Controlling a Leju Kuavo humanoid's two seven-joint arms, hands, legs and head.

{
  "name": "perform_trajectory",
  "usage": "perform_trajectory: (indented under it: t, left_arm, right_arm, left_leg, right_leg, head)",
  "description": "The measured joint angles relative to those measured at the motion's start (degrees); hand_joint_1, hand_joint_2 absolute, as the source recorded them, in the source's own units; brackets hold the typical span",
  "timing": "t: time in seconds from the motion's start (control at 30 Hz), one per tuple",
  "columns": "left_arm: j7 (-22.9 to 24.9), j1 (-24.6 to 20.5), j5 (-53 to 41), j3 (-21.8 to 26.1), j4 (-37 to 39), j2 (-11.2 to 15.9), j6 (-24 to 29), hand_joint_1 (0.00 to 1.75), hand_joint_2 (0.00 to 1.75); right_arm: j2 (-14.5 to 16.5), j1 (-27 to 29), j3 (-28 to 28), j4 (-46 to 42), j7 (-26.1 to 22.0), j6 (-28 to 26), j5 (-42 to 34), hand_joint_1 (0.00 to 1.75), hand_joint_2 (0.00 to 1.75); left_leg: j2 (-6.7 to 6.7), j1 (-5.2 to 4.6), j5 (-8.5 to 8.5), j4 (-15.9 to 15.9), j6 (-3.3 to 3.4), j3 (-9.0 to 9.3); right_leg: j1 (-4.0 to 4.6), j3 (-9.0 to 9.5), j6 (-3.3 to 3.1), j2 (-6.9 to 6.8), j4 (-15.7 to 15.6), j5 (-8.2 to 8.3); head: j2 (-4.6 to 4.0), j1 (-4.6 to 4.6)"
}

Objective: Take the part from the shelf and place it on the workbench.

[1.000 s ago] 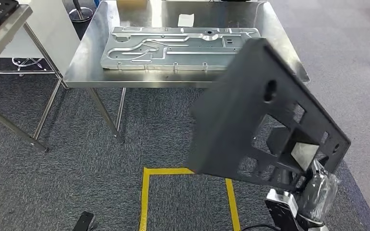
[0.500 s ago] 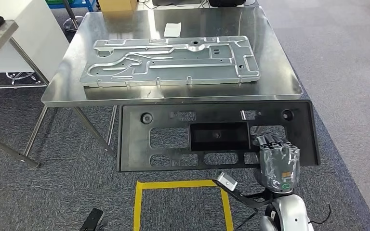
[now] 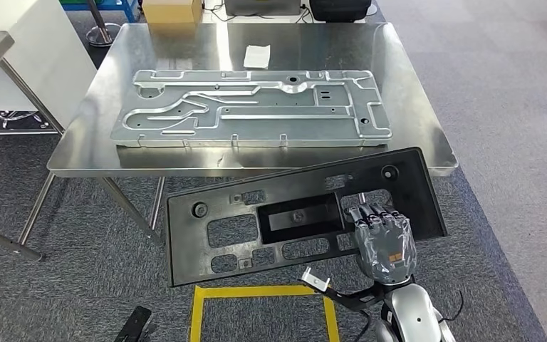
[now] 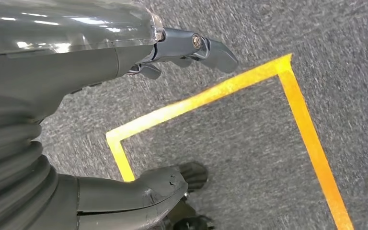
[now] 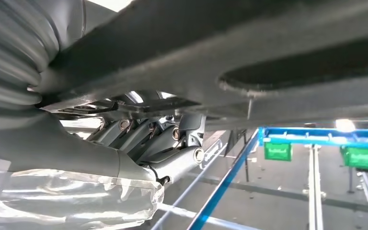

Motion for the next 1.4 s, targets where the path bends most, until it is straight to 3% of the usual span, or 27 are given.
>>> perform_trajectory:
  t: [0.03, 0.1, 0.17, 0.2, 0.27, 0.33, 0.37, 0.43, 0.5, 0.53, 0.57, 0.63, 0.67, 0.7, 0.77, 0.8, 0.87, 0.93, 1.0, 1.03, 1.07, 1.1, 1.17, 1.2, 1.3, 1.37, 1.4]
  left_arm:
    - [0.04, 0.02, 0.0, -0.08, 0.01, -0.07, -0.02, 0.0, 1.75]
    - [0.12, 0.01, 0.0, -0.25, 0.01, -0.17, -0.06, 0.0, 1.75]
    - [0.25, -0.04, 0.0, -0.43, 0.01, -0.19, -0.06, 0.0, 1.75]
    - [0.32, -0.05, 0.0, -0.55, 0.0, -0.18, -0.06, 0.0, 1.75]
    - [0.46, -0.09, 0.01, -0.76, 0.01, -0.18, -0.06, 0.0, 1.75]
    - [0.51, -0.2, 0.07, -0.87, 0.01, -0.19, -0.05, 0.0, 1.75]
    - [0.54, -0.23, 0.11, -0.9, 0.01, -0.19, -0.04, 0.0, 1.75]
    - [0.63, -0.07, 0.18, -0.93, 0.01, -0.17, 0.01, 0.0, 1.75]
    - [0.72, 0.25, 0.2, -0.95, 0.01, -0.13, 0.09, 0.0, 1.75]
    - [0.74, 0.38, 0.2, -0.96, 0.01, -0.12, 0.12, 0.0, 1.75]
    - [0.75, 0.49, 0.22, -0.97, 0.02, -0.11, 0.14, 0.0, 1.75]
    - [0.76, 0.77, 0.26, -0.97, 0.03, 0.05, 0.14, 0.0, 1.75]
    - [0.77, 0.89, 0.28, -0.97, 0.04, 0.14, 0.16, 0.0, 1.75]
    - [0.76, 0.95, 0.3, -0.98, 0.04, 0.23, 0.18, 0.0, 1.75]
    - [0.72, 0.77, 0.34, -1.02, 0.05, 0.31, 0.2, 0.0, 1.75]
    - [0.67, 0.62, 0.35, -1.04, 0.05, 0.34, 0.2, 0.0, 1.75]
    - [0.63, 0.39, 0.36, -1.06, 0.05, 0.37, 0.2, 0.0, 1.75]
    - [0.62, 0.35, 0.36, -1.08, 0.05, 0.37, 0.23, 0.0, 1.75]
    - [0.63, 0.4, 0.36, -1.08, 0.05, 0.36, 0.38, 0.0, 1.75]
    - [0.64, 0.42, 0.36, -1.09, 0.05, 0.35, 0.56, 0.0, 1.75]
    - [0.67, 0.42, 0.34, -1.1, 0.05, 0.33, 0.8, 0.0, 1.75]
    - [0.72, 0.45, 0.31, -1.13, 0.05, 0.31, 1.03, 0.0, 1.75]
    - [0.9, 0.34, 0.23, -1.17, 0.07, 0.28, 1.35, 0.0, 1.75]
    - [0.99, 0.21, 0.16, -1.22, 0.07, 0.28, 1.43, 0.0, 1.75]
    - [1.22, -0.38, -0.04, -1.5, 0.08, 0.25, 1.75, 0.0, 1.75]
    - [1.38, -0.68, -0.08, -1.82, 0.08, 0.19, 1.89, 0.0, 1.75]
    - [1.44, -0.81, -0.08, -2.01, 0.08, 0.16, 1.9, 0.0, 1.75]
  right_arm:
    - [-0.17, -0.08, 0.14, 0.27, 0.0, -0.02, 0.01, 1.75, 1.75]
    - [-0.5, -0.37, 0.34, 0.75, 0.01, -0.05, 0.01, 1.75, 1.75]
    - [-0.79, -0.78, 0.47, 1.26, 0.08, -0.08, 0.01, 1.75, 1.75]
    - [-0.94, -0.96, 0.53, 1.49, 0.15, -0.14, 0.01, 1.75, 1.75]
    - [-1.14, -1.25, 0.6, 1.82, 0.34, -0.28, 0.01, 1.75, 1.75]
    - [-1.31, -1.52, 0.6, 2.09, 0.57, -0.52, 0.01, 1.75, 1.75]
    - [-1.32, -1.6, 0.6, 2.23, 0.69, -0.68, 0.01, 1.75, 1.75]
    - [-1.35, -1.62, 0.6, 2.56, 0.87, -0.98, 0.01, 1.75, 1.75]
    - [-1.37, -1.41, 0.6, 2.95, 0.96, -1.13, 0.01, 1.75, 1.75]
    - [-1.38, -1.34, 0.59, 3.13, 0.96, -1.21, 0.01, 1.75, 1.75]
    - [-1.39, -1.29, 0.56, 3.26, 0.96, -1.33, 0.01, 1.75, 1.75]
    - [-1.42, -1.29, 0.42, 3.49, 0.97, -1.74, -0.02, 1.75, 1.75]
    - [-1.45, -1.29, 0.28, 3.58, 0.97, -1.94, -0.06, 1.75, 1.75]
    - [-1.49, -1.3, 0.1, 3.66, 0.97, -2.08, -0.14, 1.75, 1.75]
    - [-1.55, -1.4, -0.34, 3.71, 0.89, -2.16, -0.44, 1.75, 1.75]
    - [-1.58, -1.51, -0.56, 3.7, 0.8, -2.19, -0.67, 1.75, 1.75]
    - [-1.63, -1.72, -0.97, 3.71, 0.65, -2.33, -1.13, 1.75, 1.75]
    - [-1.69, -1.76, -1.32, 3.82, 0.6, -2.5, -1.5, 1.75, 1.75]
    - [-1.74, -1.7, -1.68, 4.09, 0.38, -2.6, -1.88, 1.75, 1.75]
    - [-1.76, -1.72, -1.87, 4.26, 0.21, -2.63, -2.07, 1.75, 1.75]
    - [-1.77, -1.78, -2.08, 4.43, 0.02, -2.64, -2.25, 1.75, 1.75]
    - [-1.78, -1.89, -2.28, 4.61, -0.17, -2.64, -2.45, 1.75, 1.75]
    - [-1.81, -2.45, -2.62, 5.18, -0.46, -2.55, -2.9, 1.75, 1.75]
    - [-1.82, -2.96, -2.74, 5.52, -0.63, -2.43, -3.18, 1.75, 1.75]
    - [-1.89, -5.68, -3.16, 6.71, -1.3, -1.53, -4.42, 1.75, 1.75]
    - [-1.82, -8.08, -3.4, 8.0, -1.82, -0.51, -5.83, 1.75, 1.75]
    - [-1.67, -9.3, -3.43, 8.79, -2.12, 0.07, -6.81, 1.75, 1.75]
  left_leg:
    - [-0.09, 0.22, -0.68, 0.0, -0.28, 0.85]
    - [-0.19, 0.54, -2.18, 0.12, -1.0, 2.51]
    - [-0.23, 0.53, -3.58, -0.11, -1.91, 3.6]
    - [-0.23, 0.45, -3.78, 0.14, -2.42, 4.06]
    - [-0.09, 0.51, -3.41, 1.23, -3.3, 4.49]
    - [0.18, 0.71, -3.1, 5.33, -3.74, 2.85]
    - [0.32, 0.77, -3.89, 8.49, -3.84, 0.86]
    - [0.42, 0.69, -7.14, 14.64, -3.91, -4.02]
    - [0.42, 0.57, -9.77, 16.05, -3.76, -7.18]
    - [0.42, 0.5, -9.29, 14.36, -3.45, -7.66]
    - [0.44, 0.34, -7.09, 11.35, -2.98, -7.55]
    - [0.45, -0.19, -0.44, 5.06, -1.86, -6.96]
    - [0.46, -0.51, 1.85, 3.18, -1.48, -6.61]
    - [0.42, -0.73, 2.88, 2.22, -1.18, -6.37]
    - [0.32, -0.82, 2.42, 1.55, -0.65, -5.04]
    - [0.27, -0.7, 2.23, 1.09, -0.28, -4.2]
    - [0.25, -0.48, 1.6, 0.45, 0.27, -2.37]
    - [0.24, -0.47, 0.62, 0.23, 0.5, -1.06]
    - [0.08, -0.39, -0.59, 0.22, 0.39, 0.43]
    - [-0.07, -0.32, -1.33, 0.24, 0.21, 1.33]
    - [-0.2, -0.25, -2.11, 0.25, -0.01, 2.34]
    - [-0.3, -0.2, -2.94, 0.23, -0.27, 3.16]
    - [-0.46, -0.28, -4.5, 0.4, -0.95, 4.37]
    - [-0.5, -0.35, -5.0, 0.45, -1.32, 4.75]
    - [-0.4, -0.37, -4.82, 1.76, -2.28, 4.71]
    - [-0.11, -0.21, -5.05, 6.47, -2.73, 2.05]
    - [0.03, -0.13, -6.07, 9.89, -2.98, -0.14]
  right_leg:
    - [-0.29, -0.13, 0.31, -0.12, -2.32, 1.21]
    - [-0.75, 0.98, 0.88, -0.56, -9.4, 7.39]
    - [-0.71, 1.96, 0.43, -1.11, -13.48, 11.59]
    - [-0.64, 2.22, -0.19, -1.15, -14.06, 12.05]
    - [-0.51, 3.3, -1.63, -0.81, -14.25, 11.71]
    - [-0.4, 4.62, -2.73, -0.67, -14.52, 11.3]
    - [-0.29, 5.14, -3.08, -0.64, -14.59, 10.9]
    - [-0.01, 6.16, -3.51, -0.52, -14.59, 9.8]
    - [0.32, 7.52, -3.65, -0.35, -14.58, 8.54]
    - [0.49, 8.34, -3.67, -0.29, -14.58, 7.88]
    - [0.64, 9.18, -3.64, -0.27, -14.6, 7.19]
    - [0.85, 10.56, -3.41, -0.15, -14.54, 5.85]
    - [0.84, 11.0, -3.11, -0.04, -14.61, 5.22]
    - [0.81, 11.42, -2.75, 0.08, -14.42, 4.88]
    - [0.67, 11.67, -1.96, 0.13, -13.35, 5.04]
    - [0.63, 11.19, -1.63, 0.06, -11.66, 5.56]
    - [0.52, 7.95, -1.11, -0.06, -6.24, 5.59]
    - [0.33, 3.24, -0.71, -0.1, -0.66, 3.06]
    - [0.05, -0.19, -0.36, -0.14, 0.65, -0.04]
    - [-0.05, -0.93, -0.19, -0.16, -0.83, -0.05]
    - [-0.12, -1.06, -0.08, -0.17, -3.53, 1.59]
    - [-0.14, -0.86, -0.09, -0.21, -6.99, 5.26]
    - [0.1, -0.46, -0.76, -0.21, -11.89, 12.26]
    - [0.21, -0.42, -1.3, -0.18, -12.89, 14.2]
    - [0.21, 0.4, -2.8, -0.07, -13.41, 13.99]
    - [0.08, 1.41, -3.56, -0.09, -13.97, 13.58]
    - [0.11, 1.78, -3.81, -0.08, -14.09, 13.29]
  head:
    - [0.01, 0.01]
    - [0.0, 0.09]
    - [-0.01, 0.19]
    - [0.0, 0.21]
    - [0.0, 0.11]
    - [-0.01, -0.1]
    - [0.0, -0.26]
    - [0.0, -0.52]
    - [0.0, -0.64]
    - [0.01, -0.69]
    - [0.01, -0.74]
    - [0.0, -0.77]
    - [0.0, -0.8]
    - [0.0, -0.82]
    - [0.01, -0.92]
    - [0.0, -0.86]
    - [0.0, -0.71]
    - [0.01, -0.58]
    - [0.01, -0.59]
    - [0.01, -0.59]
    - [0.01, -0.57]
    - [0.01, -0.54]
    - [0.0, -0.55]
    - [0.0, -0.57]
    - [0.01, -0.62]
    - [0.01, -0.84]
    - [0.01, -0.94]
